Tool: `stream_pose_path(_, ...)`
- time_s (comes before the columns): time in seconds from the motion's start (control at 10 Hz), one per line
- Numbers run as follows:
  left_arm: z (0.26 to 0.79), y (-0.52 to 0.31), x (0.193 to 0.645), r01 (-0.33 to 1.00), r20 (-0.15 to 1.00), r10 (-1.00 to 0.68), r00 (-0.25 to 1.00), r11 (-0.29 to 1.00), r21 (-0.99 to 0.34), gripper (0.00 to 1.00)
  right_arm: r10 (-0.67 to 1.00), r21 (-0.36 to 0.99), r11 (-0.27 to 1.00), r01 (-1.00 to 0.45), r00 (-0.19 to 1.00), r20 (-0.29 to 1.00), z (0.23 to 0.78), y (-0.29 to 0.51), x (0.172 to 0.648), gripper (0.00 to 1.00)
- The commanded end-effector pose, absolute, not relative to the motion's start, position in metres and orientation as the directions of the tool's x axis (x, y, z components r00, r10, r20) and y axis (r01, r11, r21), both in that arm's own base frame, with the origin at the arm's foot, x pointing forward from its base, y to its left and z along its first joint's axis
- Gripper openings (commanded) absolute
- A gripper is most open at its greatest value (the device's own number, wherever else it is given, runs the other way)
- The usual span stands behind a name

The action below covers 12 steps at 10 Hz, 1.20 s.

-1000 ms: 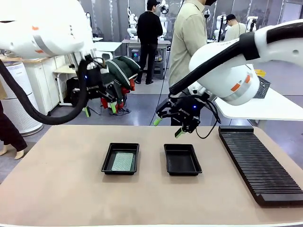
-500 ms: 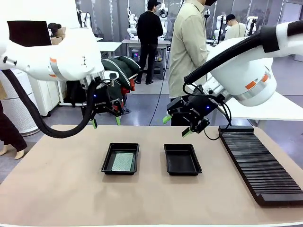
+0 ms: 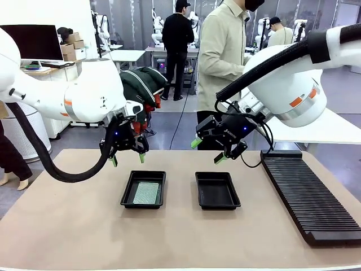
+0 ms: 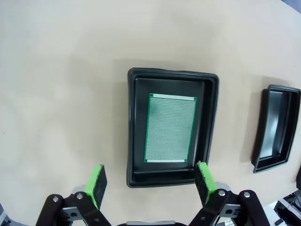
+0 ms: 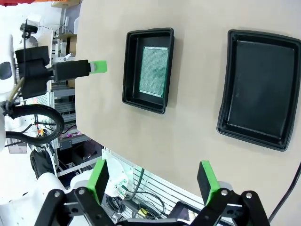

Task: Inspect and transfer BCBs to ESD trays.
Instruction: Pick up the ESD tray and place it on the left side of the table.

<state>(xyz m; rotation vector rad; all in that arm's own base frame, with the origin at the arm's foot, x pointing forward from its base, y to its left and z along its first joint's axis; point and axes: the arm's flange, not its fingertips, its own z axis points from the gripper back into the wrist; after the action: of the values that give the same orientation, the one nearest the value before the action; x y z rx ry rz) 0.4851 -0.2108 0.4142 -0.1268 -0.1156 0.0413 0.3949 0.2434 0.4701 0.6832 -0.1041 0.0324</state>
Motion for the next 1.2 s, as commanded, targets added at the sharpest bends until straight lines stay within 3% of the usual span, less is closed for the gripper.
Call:
stream_pose_path(0.0, 0.397, -0.214, 0.488, -0.069, 0.141, 0.078, 0.987, 0.995, -0.067, 1.0, -0.021, 0.624, 0.78, -0.05, 0.994, 0.107, 0.47, 0.244, 0.397, 1.0)
stream_pose_path(0.5, 0.349, -0.203, 0.506, -0.033, 0.11, 0.039, 0.993, 0.998, -0.06, 1.0, -0.021, 0.624, 0.78, -0.05, 0.994, 0.107, 0.47, 0.244, 0.397, 1.0)
stream_pose_path(0.8, 0.348, -0.202, 0.504, -0.046, 0.089, 0.051, 0.995, 0.997, -0.065, 1.0, -0.008, 0.628, 0.776, -0.062, 0.994, 0.107, 0.47, 0.242, 0.396, 1.0)
stream_pose_path(1.1, 0.348, -0.202, 0.504, -0.046, 0.089, 0.051, 0.995, 0.997, -0.065, 1.0, -0.021, 0.513, 0.856, -0.055, 0.99, 0.142, 0.491, 0.231, 0.326, 1.0)
